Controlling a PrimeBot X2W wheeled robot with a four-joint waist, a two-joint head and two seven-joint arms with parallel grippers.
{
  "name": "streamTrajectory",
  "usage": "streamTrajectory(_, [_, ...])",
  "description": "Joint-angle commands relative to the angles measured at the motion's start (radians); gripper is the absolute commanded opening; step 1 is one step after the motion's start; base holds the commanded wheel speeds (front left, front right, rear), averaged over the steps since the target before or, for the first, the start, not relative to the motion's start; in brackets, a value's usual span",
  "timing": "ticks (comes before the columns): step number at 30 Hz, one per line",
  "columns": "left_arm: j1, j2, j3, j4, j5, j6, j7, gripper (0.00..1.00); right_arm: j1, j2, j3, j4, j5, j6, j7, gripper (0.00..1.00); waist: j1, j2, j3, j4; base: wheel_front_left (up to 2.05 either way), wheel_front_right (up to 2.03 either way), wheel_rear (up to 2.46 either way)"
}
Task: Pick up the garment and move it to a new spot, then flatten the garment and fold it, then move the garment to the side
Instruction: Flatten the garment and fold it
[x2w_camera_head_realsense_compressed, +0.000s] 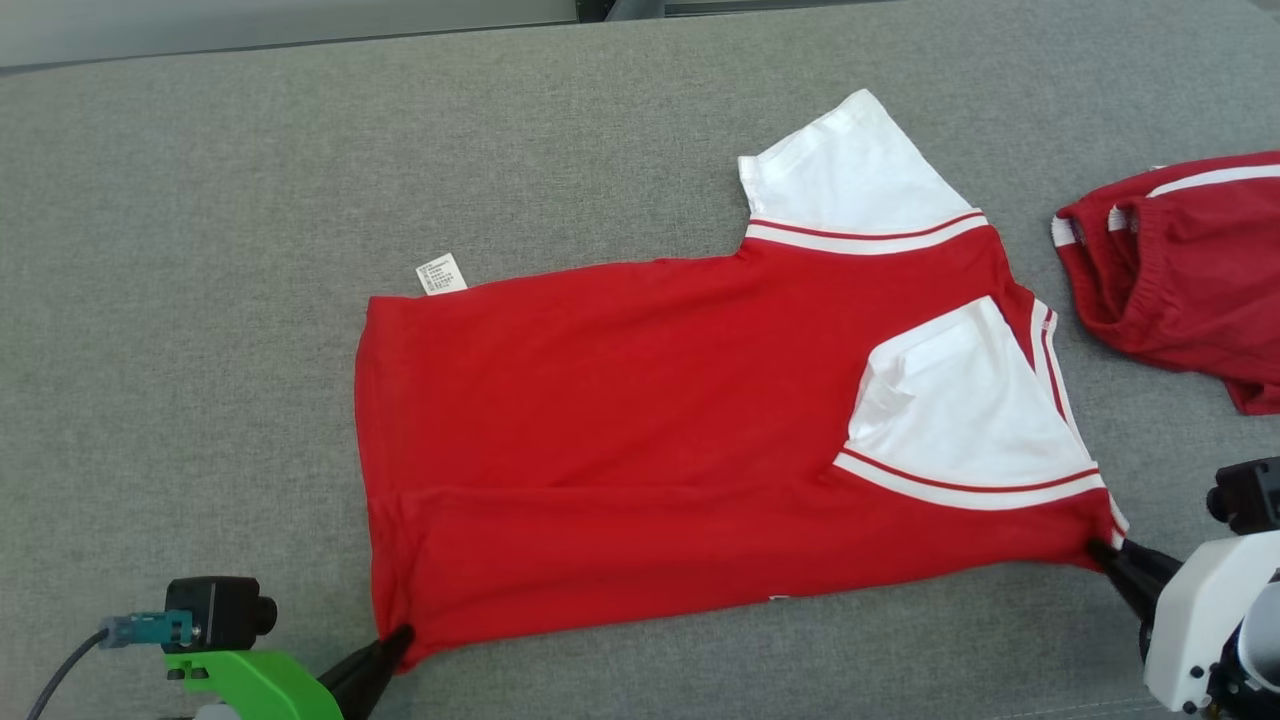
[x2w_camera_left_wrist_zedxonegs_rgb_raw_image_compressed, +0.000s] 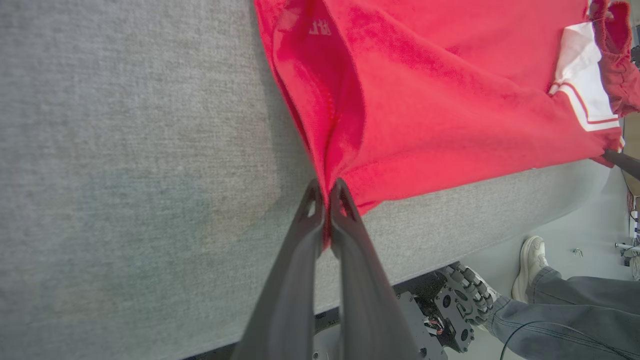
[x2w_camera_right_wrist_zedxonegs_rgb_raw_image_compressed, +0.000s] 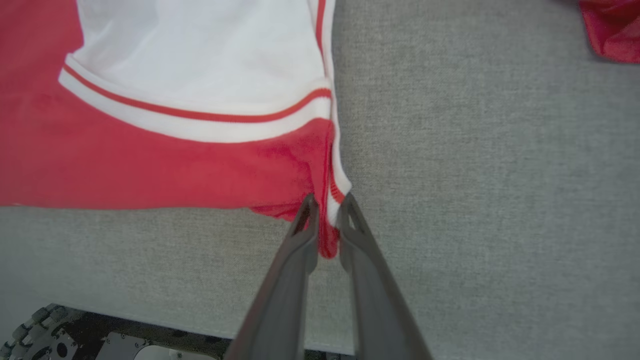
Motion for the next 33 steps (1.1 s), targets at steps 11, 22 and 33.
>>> streamTrajectory(11, [-0.067,0.049,0.034,-0.063,0.117,0.042,-0.046,1.0,-0.126,-0.006,-0.111,-0.117,-0.087,-0.001,-0.001,1.0,0.0,0.0102,0.047,0.024,0.0,0.0,0.0])
streamTrajectory(22, [-0.619,-0.075,-0.07,0.225,0.18,-0.019,0.03,1.0,-0.691,0.078,-0.016,0.141,-0.265,-0.001,0.023,1.0,0.0,0.0102,0.247,0.129,0.0,0.0,0.0])
streamTrajectory(33, [-0.812,-0.178,-0.159,0.455,0.188,-0.109,0.018,1.0,-0.97,0.129,0.039,0.498,-0.397,-0.001,-0.066,1.0,0.0,0.0102,0.313,0.202,0.0,0.0,0.0])
